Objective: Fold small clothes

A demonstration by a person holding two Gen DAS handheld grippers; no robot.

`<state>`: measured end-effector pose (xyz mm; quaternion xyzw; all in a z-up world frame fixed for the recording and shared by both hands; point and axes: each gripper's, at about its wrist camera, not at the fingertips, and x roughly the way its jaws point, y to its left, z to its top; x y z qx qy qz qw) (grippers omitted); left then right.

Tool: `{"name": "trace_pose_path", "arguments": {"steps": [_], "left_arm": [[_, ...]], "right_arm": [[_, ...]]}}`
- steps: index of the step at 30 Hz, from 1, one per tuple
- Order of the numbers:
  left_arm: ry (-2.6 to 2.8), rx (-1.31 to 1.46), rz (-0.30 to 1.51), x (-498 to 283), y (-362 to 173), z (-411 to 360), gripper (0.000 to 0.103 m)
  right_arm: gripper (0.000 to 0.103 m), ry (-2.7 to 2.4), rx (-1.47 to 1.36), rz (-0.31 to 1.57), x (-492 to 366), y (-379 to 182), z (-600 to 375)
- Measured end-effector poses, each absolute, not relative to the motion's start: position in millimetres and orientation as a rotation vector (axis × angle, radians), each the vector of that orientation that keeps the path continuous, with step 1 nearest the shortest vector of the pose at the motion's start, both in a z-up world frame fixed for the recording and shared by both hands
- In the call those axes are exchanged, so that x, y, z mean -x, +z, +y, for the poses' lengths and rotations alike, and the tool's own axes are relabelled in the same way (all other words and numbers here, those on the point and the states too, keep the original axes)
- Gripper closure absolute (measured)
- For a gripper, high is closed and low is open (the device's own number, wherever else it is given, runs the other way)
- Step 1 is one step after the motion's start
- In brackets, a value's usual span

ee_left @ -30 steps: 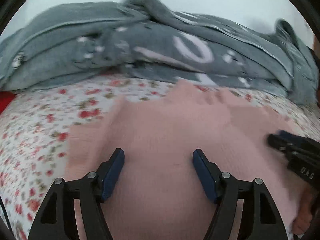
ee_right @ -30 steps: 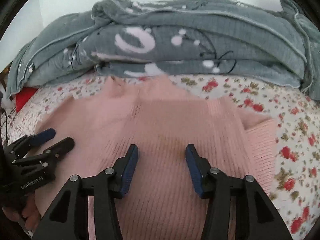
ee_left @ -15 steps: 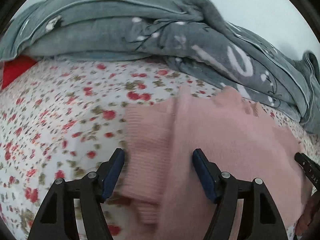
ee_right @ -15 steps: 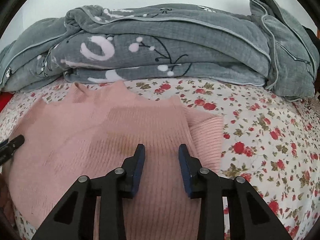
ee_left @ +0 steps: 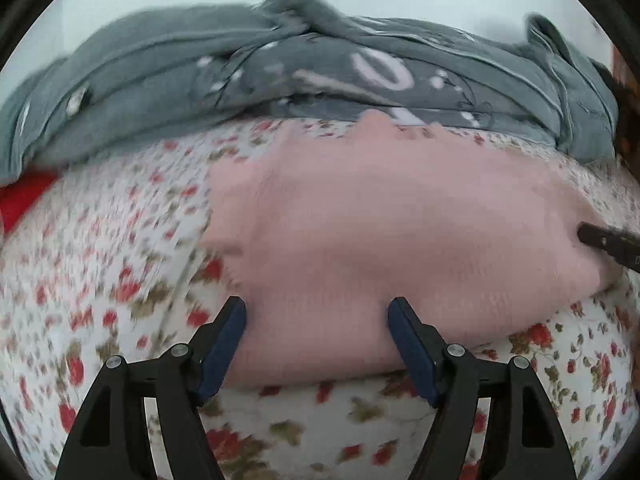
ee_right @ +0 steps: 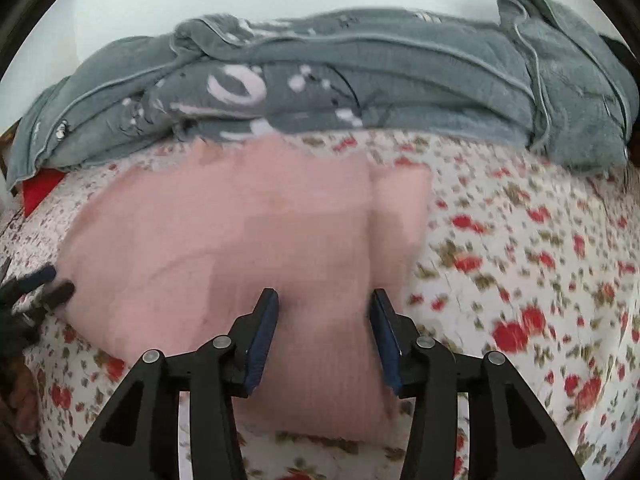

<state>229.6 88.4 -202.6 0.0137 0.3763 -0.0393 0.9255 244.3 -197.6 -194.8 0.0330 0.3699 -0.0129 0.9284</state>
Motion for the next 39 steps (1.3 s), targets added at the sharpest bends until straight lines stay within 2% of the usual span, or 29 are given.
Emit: {"name": "trace_pose_path", "arguments": {"steps": [7, 9, 12, 18, 21, 26, 39], "left_arm": [[0.012, 0.213, 0.801, -229.2, -197.6, 161.2, 0.029], [0.033, 0.186, 0.773, -234.5, -181.4, 159.3, 0.032], [-0.039, 0.114, 0.753, -260.4, -163.4, 142.0, 0.032], [-0.053, 0.15, 0.822, -323.7, -171.9, 120.0, 0.032], [0.041, 0.134, 0.85, -341.1, -191.1, 127.6, 0.051], [0.004, 0.227, 0.818, -325.5, -191.4, 146.2, 0.057], [-0.123, 0.239, 0.89, -290.3, -196.5, 143.1, 0.027]], "right_arm": [[0.054, -0.08, -0.14, 0.757, -239.0, -197.9, -215.0], [0.054, -0.077, -0.158, 0.745, -236.6, -197.5, -217.7], [0.054, -0.073, -0.176, 0.744, -237.3, -195.2, -220.0], [0.054, -0.06, -0.201, 0.722, -234.6, -195.6, -223.7], [0.054, -0.035, -0.26, 0.729, -235.9, -198.3, -233.1], [0.054, -0.017, -0.293, 0.73, -237.3, -201.6, -237.0], [0.054, -0.016, -0.275, 0.729, -235.7, -201.2, -233.9]]}}
